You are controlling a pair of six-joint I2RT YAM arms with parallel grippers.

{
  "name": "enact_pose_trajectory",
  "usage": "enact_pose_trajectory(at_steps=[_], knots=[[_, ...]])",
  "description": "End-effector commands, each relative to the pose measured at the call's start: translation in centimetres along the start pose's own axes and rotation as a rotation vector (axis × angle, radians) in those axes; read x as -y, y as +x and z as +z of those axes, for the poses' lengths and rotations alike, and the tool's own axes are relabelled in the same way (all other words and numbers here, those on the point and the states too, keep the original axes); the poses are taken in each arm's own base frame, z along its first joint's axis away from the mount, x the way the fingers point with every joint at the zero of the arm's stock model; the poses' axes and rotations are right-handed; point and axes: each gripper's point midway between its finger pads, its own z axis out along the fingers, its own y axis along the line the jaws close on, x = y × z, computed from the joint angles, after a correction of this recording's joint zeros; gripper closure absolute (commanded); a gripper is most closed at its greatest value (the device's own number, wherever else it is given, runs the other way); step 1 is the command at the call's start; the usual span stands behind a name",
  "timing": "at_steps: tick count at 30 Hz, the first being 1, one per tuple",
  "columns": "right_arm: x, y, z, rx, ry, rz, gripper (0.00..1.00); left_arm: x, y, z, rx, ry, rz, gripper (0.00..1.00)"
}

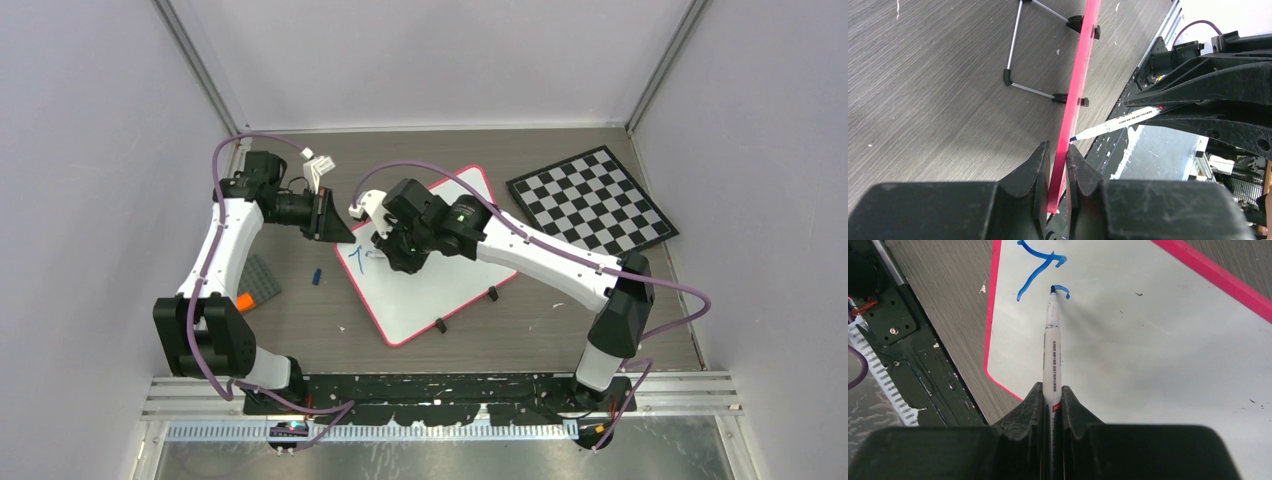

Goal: Write a sentence on the whiteboard

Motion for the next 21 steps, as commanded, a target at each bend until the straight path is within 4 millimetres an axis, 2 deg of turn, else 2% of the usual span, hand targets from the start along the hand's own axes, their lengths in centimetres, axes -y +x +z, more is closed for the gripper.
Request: enact_pose_trajectory(at_steps=[1, 10, 21], knots=[[-0.1, -0.1, 0.0, 0.006, -0.003, -0.016, 1.00, 0.1, -0.4, -0.4, -0.001, -0.020, 0.010, 1.00], [0.2, 1.5, -0.4, -0.017, 0.019, -0.022, 1.00, 0.1, -0.4, -0.3, 0.000, -0.018, 0.008, 1.00], [2.0, 1.2, -1.6, -0.005, 0.081, -0.032, 1.00, 0.1, -0.5, -0.4, 0.002, -0.018, 0.006, 1.00]])
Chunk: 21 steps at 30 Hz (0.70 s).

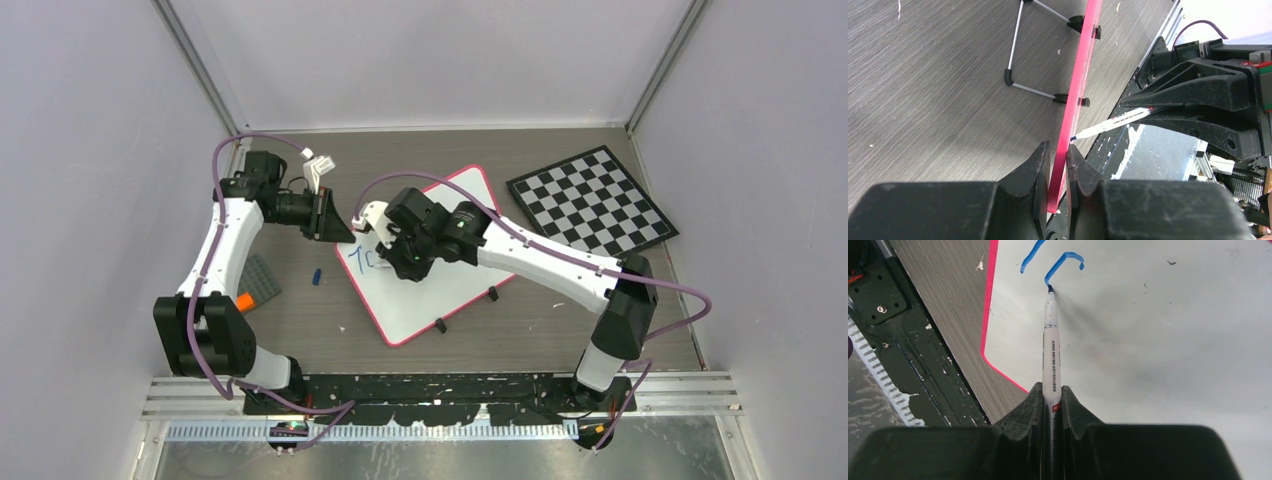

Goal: Write a sentence on the whiteboard

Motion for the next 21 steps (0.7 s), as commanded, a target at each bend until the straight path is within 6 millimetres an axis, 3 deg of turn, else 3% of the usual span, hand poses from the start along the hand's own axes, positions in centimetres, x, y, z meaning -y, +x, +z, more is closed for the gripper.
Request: enact_pose_trajectory(at_steps=[1, 21], knots=[[2.5, -1.0, -2.2, 0.050, 0.098, -0.001, 1.00, 0.1, -0.5, -0.4, 0.004, -0.019, 0.004, 1.00], [3.2, -3.3, -1.7, 0.076, 0.119, 0.003, 1.00, 0.1, -0.4, -0.3, 0.003, -0.018, -0.001, 1.00]])
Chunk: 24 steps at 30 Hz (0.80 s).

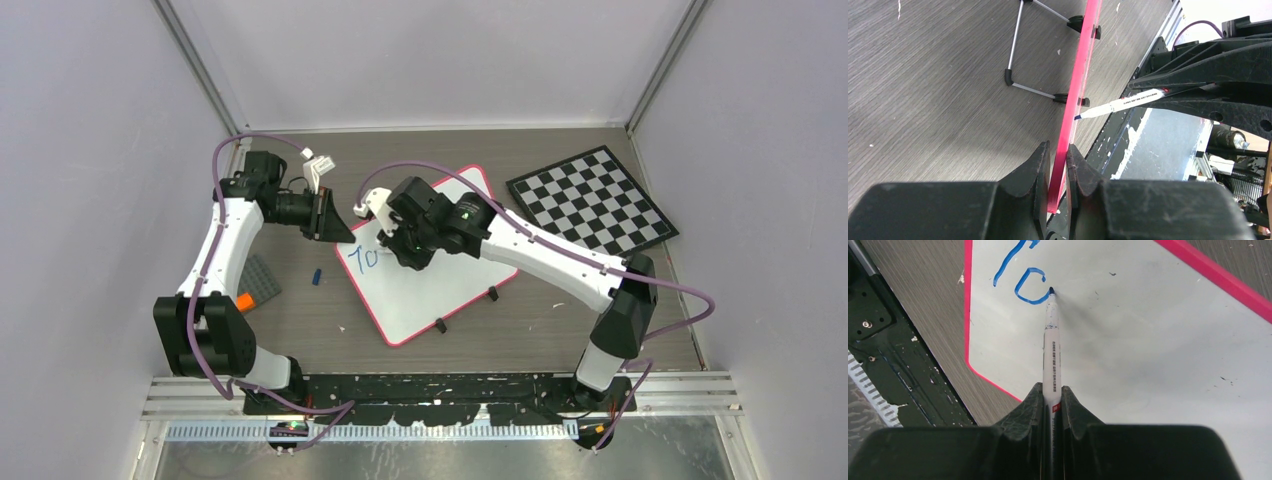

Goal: Write a sentence on the whiteboard

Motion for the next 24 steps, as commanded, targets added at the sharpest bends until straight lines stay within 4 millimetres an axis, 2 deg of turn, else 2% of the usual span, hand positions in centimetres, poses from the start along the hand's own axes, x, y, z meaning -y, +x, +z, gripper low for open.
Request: enact_pose_trajectory(at_steps=[1, 6, 8, 17, 24], knots=[[1.3, -2.0, -0.1, 0.049, 0.047, -0.001, 1.00, 0.1, -0.4, -0.4, 0.004, -0.019, 0.003, 1.00], [1.1, -2.4, 0.0, 0.053, 0.044, -0.004, 1.00, 0.1, -0.4, -0.3, 0.002, -0.018, 0.003, 1.00], [0.4, -2.6, 0.0, 0.059, 0.009, -0.008, 1.00, 0.1, -0.4, -0.3, 0.002, -0.020, 0.004, 1.00], [-0.8, -2.8, 0.1, 0.056, -0.018, -0.028, 1.00, 0.1, -0.4, -0.4, 0.001, -0.021, 0.007, 1.00], [-1.7, -2.3, -2.3, 0.086, -0.069, -0.028, 1.00, 0.2, -0.4, -0.4, 0.003, -0.020, 0.002, 1.00]])
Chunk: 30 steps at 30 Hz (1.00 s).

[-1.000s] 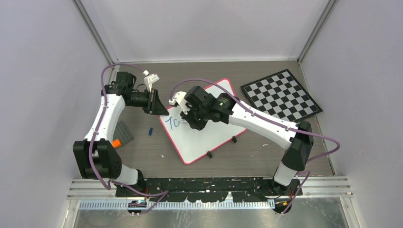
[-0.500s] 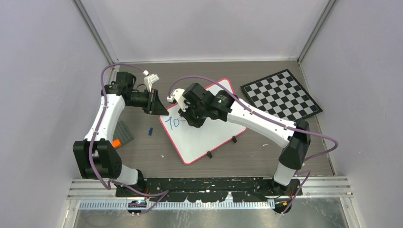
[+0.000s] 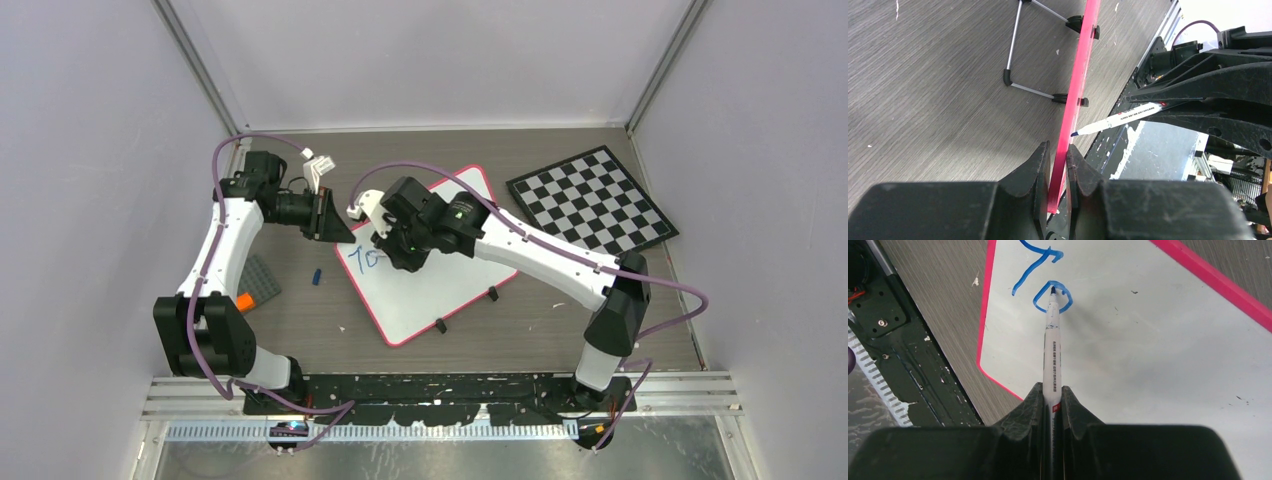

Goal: Write a sentence on the whiteboard

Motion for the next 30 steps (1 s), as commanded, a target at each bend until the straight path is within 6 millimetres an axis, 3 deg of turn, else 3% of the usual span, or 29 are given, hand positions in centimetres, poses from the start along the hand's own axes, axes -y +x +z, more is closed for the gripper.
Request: enact_pose_trajectory(at_steps=[1, 9, 15, 30], knots=[[-0.6, -1.3, -3.3, 0.095, -0.032, -0.016, 1.00, 0.2, -0.4, -0.5, 0.006, -0.024, 0.008, 1.00], [0.5, 0.0, -3.5, 0.075, 0.006, 0.005, 1.00, 0.2, -0.4, -0.5, 0.006, -0.025, 0.009, 1.00], [2.0, -0.2, -2.8, 0.064, 0.064, 0.020, 1.00, 0.2, -0.3, -0.5, 0.006, -0.026, 0.009, 1.00], [3.2, -0.6, -1.6, 0.053, 0.112, 0.017, 1.00, 0.2, -0.3, -0.4, 0.006, -0.026, 0.009, 1.00]])
